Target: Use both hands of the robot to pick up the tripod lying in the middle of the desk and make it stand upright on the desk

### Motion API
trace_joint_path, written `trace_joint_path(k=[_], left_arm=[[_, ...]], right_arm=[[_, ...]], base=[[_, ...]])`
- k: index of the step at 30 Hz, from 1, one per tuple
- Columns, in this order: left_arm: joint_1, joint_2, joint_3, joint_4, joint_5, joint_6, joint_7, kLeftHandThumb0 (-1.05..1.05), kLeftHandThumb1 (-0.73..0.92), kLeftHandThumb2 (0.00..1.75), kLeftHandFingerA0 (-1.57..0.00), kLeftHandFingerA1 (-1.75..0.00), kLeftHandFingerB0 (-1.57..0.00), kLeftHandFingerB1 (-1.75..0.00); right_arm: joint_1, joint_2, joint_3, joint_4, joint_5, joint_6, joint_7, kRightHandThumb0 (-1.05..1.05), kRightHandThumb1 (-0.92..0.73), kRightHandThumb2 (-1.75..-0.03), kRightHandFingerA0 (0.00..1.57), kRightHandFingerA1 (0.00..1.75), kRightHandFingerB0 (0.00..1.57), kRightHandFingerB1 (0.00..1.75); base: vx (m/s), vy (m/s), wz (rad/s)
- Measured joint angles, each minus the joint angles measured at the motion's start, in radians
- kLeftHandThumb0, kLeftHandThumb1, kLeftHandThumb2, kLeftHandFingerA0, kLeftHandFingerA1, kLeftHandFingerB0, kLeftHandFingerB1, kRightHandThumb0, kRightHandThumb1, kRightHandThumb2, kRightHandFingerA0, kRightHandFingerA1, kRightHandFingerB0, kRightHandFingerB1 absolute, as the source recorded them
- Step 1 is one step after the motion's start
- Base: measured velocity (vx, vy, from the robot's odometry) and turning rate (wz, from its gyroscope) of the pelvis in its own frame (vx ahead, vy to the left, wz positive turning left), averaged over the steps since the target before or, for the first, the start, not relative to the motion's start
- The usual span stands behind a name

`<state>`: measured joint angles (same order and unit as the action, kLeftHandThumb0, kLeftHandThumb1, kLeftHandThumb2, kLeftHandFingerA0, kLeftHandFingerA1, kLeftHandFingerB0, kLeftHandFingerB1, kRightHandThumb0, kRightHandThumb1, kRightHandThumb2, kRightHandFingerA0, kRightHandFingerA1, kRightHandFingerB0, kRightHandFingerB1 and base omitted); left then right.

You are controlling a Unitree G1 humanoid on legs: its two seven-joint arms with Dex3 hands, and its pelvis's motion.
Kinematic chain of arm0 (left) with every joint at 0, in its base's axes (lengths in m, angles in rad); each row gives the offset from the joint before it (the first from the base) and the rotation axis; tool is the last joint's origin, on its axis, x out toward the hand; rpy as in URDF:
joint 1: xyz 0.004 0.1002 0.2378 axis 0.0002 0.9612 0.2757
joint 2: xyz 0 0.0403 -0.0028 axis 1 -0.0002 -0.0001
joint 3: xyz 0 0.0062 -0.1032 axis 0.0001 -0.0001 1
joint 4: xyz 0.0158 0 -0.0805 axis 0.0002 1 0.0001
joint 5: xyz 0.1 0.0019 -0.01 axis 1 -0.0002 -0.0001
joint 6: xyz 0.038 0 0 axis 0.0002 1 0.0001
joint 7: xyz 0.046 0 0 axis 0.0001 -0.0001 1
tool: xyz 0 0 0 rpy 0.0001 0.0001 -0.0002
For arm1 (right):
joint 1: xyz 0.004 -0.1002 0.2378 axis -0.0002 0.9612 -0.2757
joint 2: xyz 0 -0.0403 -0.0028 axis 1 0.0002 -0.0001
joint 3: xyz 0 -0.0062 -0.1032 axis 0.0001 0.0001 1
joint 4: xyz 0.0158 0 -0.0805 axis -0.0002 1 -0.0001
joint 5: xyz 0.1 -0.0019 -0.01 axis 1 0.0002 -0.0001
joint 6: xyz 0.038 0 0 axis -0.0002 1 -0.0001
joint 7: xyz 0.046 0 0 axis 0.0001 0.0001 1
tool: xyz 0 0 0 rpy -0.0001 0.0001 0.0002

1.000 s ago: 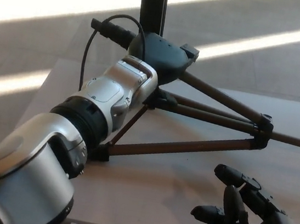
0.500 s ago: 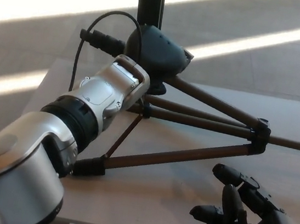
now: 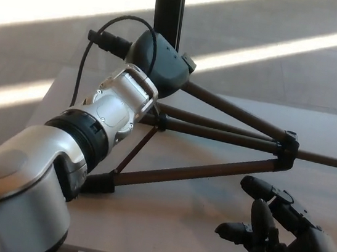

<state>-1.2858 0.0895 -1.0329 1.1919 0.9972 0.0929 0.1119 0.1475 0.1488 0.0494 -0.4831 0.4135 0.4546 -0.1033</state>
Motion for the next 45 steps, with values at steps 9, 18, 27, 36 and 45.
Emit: trace_joint_path(k=[9,18,27,36,45], left_arm=[[0.054,-0.05,0.196,-0.037,-0.044,0.046,0.073,-0.47,0.87,0.7,-0.9,-1.45,-0.7,-0.79],[0.111,-0.087,0.369,-0.064,-0.12,0.014,0.154,-0.15,0.56,0.62,-0.85,-1.55,-0.61,-0.74],[0.104,-0.078,0.346,-0.058,-0.132,0.007,0.092,-0.26,0.57,0.6,-0.89,-1.49,-0.76,-0.69],[0.1,-0.038,0.292,-0.05,-0.114,0.007,0.038,-0.26,0.69,0.69,-0.85,-1.66,-0.75,-1.13],[0.051,-0.007,0.317,-0.07,-0.12,-0.016,0.027,-0.26,0.72,0.76,-0.91,-1.32,-0.77,-0.94]], right_arm=[[-0.012,0.002,-0.014,0.0,-0.015,0.009,-0.004,-0.59,-0.64,-0.6,0.84,1.07,0.76,0.56],[-0.018,0.004,-0.018,0.0,-0.018,0.019,-0.011,-0.59,-0.64,-0.6,0.84,1.07,0.76,0.56],[-0.025,0.003,-0.019,0.0,-0.023,0.02,-0.013,-0.59,-0.64,-0.6,0.83,1.07,0.75,0.57],[-0.07,0.009,-0.055,0.031,-0.017,0.098,-0.037,-0.57,-0.7,-0.6,0.6,0.79,0.55,0.49],[-0.304,0.059,-0.272,0.261,0.104,0.205,-0.12,-0.63,-0.6,-0.91,0.2,0.58,0.29,0.52]], base=[[0.0,0.0,0.0],[0.0,0.0,0.0],[0.0,0.0,0.0],[0.0,0.0,0.0],[0.0,0.0,0.0]])
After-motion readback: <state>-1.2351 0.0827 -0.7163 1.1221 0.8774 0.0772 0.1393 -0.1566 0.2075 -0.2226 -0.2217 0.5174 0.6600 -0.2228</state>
